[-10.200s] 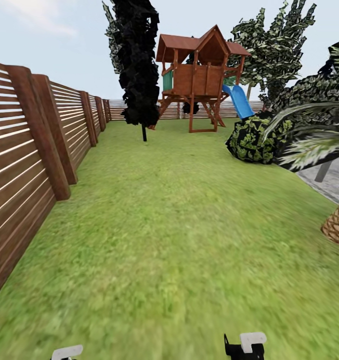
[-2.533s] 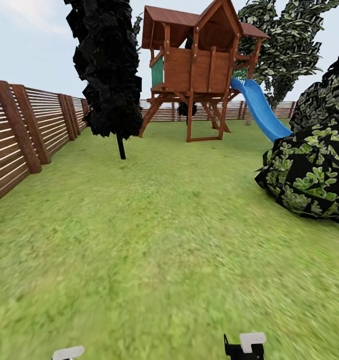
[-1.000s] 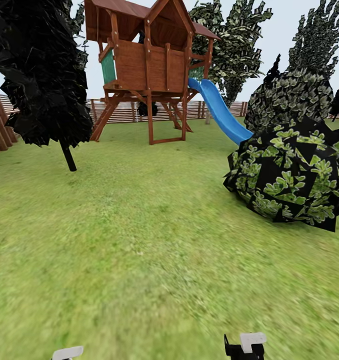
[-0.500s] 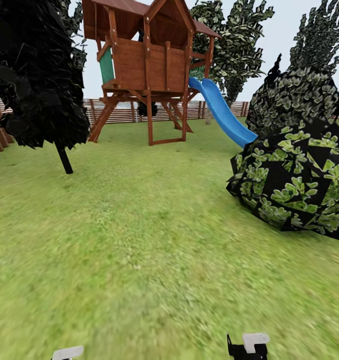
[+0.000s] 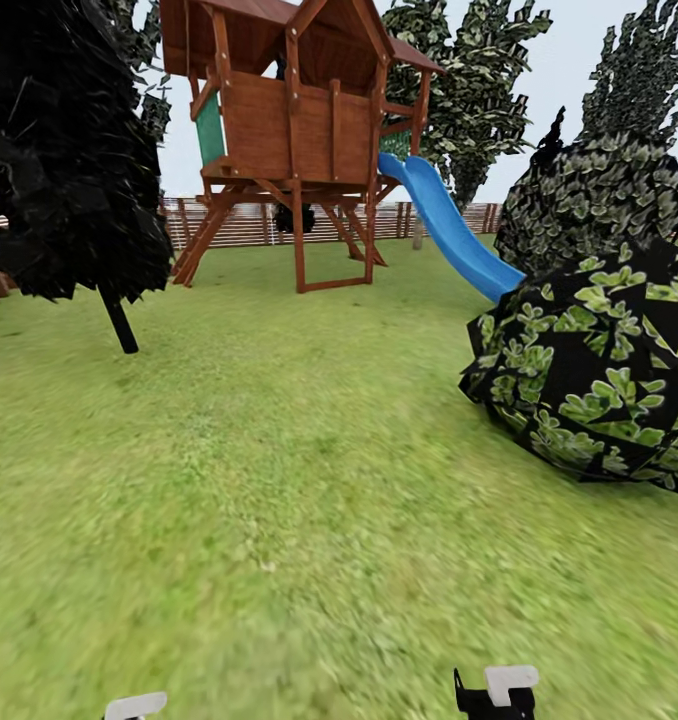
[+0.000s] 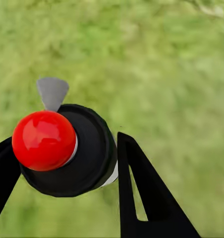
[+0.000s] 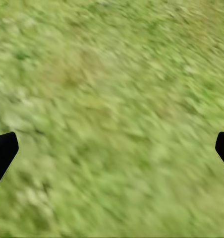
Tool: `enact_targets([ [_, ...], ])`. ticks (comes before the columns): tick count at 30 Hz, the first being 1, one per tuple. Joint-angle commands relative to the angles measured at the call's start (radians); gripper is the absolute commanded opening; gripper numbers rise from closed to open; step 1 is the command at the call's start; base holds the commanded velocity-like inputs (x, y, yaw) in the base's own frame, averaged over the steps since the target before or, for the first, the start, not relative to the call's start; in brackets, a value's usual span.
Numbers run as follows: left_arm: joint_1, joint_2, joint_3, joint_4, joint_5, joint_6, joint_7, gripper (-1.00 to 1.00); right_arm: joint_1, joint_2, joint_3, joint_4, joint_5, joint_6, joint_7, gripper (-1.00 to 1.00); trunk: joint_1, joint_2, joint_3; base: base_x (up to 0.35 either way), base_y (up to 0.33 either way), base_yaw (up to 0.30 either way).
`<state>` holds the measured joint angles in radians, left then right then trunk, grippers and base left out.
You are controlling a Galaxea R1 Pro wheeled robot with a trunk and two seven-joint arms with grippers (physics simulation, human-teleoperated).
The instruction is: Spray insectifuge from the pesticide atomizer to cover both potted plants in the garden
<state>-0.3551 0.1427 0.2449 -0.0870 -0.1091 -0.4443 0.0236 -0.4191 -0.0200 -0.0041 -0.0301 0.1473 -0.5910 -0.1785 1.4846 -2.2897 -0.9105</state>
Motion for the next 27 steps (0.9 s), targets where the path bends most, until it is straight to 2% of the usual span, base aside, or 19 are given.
enact_targets([
  [1, -0.001, 0.000, 0.007, 0.001, -0.011, -0.004, 0.002, -1.00, -0.001, 0.000, -0.001, 0.001, 0.011, -0.001, -0.009, 1.00, 0.000, 0.000, -0.001, 0.338, 0.000, 0.000],
  [27, -0.001, 0.000, 0.007, 0.001, -0.010, -0.004, 0.002, -1.00, 0.000, 0.001, -0.001, 0.001, 0.012, -0.001, -0.009, 1.00, 0.000, 0.000, -0.001, 0.338, 0.000, 0.000],
])
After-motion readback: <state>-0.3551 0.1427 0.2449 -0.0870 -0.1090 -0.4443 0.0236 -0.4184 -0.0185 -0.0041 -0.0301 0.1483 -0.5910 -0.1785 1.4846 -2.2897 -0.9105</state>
